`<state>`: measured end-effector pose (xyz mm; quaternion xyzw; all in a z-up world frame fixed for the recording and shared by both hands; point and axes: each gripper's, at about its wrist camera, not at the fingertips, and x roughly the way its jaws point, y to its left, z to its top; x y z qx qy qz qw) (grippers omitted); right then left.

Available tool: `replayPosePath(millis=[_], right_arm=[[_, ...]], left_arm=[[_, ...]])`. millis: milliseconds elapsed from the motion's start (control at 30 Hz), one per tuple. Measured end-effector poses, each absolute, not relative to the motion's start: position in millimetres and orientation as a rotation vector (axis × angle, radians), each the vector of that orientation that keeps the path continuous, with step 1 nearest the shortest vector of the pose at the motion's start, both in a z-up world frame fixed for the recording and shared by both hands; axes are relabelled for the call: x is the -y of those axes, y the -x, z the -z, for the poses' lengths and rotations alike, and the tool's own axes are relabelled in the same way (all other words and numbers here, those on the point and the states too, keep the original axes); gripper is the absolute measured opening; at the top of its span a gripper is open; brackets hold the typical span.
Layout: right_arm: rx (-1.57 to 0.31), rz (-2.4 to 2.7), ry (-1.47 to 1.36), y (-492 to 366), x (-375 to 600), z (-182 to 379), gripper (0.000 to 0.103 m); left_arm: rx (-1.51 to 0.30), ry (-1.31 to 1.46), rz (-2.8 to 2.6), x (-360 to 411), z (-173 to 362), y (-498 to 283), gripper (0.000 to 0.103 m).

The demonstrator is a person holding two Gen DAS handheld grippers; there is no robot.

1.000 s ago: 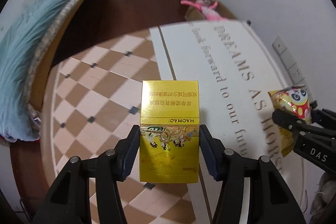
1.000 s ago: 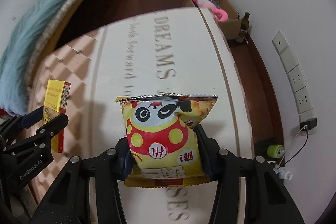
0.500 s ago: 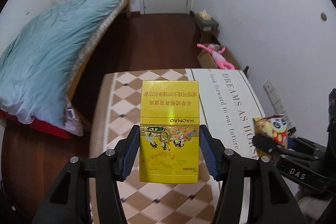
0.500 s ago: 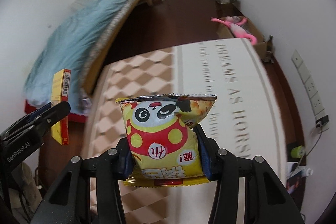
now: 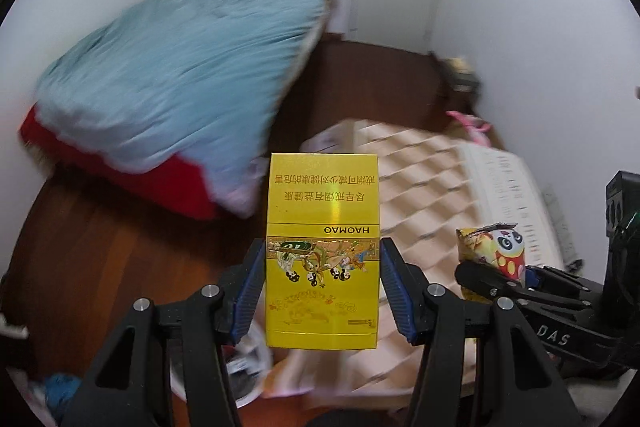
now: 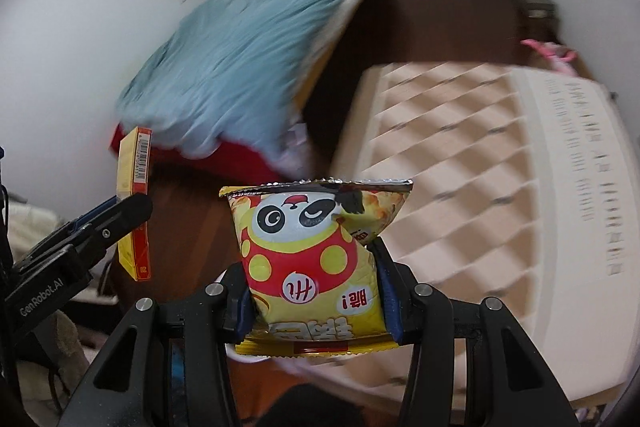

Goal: Collect trash
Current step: 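Carry the HAOMAO box and snack bag over the white trash bin, then open both tools to drop the box and snack bag into the bin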

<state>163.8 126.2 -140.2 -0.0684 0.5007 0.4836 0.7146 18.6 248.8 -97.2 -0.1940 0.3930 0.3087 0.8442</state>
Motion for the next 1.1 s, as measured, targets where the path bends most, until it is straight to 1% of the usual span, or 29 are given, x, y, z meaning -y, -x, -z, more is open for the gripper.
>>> replayPosePath(millis=[167,300,467,567,700,867,900,933,967,1000,1033,1067,1100], right_arm=[[-1.208,-1.159,0.216,-80,-189,190,0.051],[-1.296,-1.177,0.283,-34,-222,244,0.051],[-1.411,-1.156,0.387,7,-258,314,0.051],[-1.456,-1.146,0.425,18,-273,340,0.051],[-1.503,-1.138,0.458,27,-290,365,0.051],[-1.527,-1.136,0.454,23,-302,380,0.052],[-1.528,-1.139,0.448,21,-304,381,0.052],[-1.531,-1.144,0.438,19,-304,381,0.054],[-1.534,-1.149,0.421,17,-304,381,0.059],[-1.536,-1.156,0.406,16,-304,380,0.074],[-1.536,-1.160,0.395,14,-303,377,0.086],[-1.530,-1.159,0.388,16,-302,375,0.090],[-1.521,-1.162,0.384,15,-301,371,0.094]], left_arm=[[-0.907,0.496,-0.773,-291,146,67,0.052],[-0.993,0.617,-0.835,-323,203,122,0.052],[-1.082,0.789,-0.840,-351,271,154,0.052],[-1.116,0.909,-0.811,-367,307,157,0.052],[-1.138,0.980,-0.778,-377,330,148,0.053],[-1.126,1.013,-0.786,-387,327,159,0.053],[-1.132,1.004,-0.795,-387,326,160,0.057],[-1.130,0.996,-0.803,-388,325,163,0.070],[-1.118,0.994,-0.810,-388,322,169,0.077],[-1.098,0.988,-0.832,-387,317,174,0.086],[-1.085,0.977,-0.859,-387,313,180,0.088],[-1.077,0.960,-0.892,-386,308,184,0.090],[-1.076,0.932,-0.922,-382,303,187,0.098]])
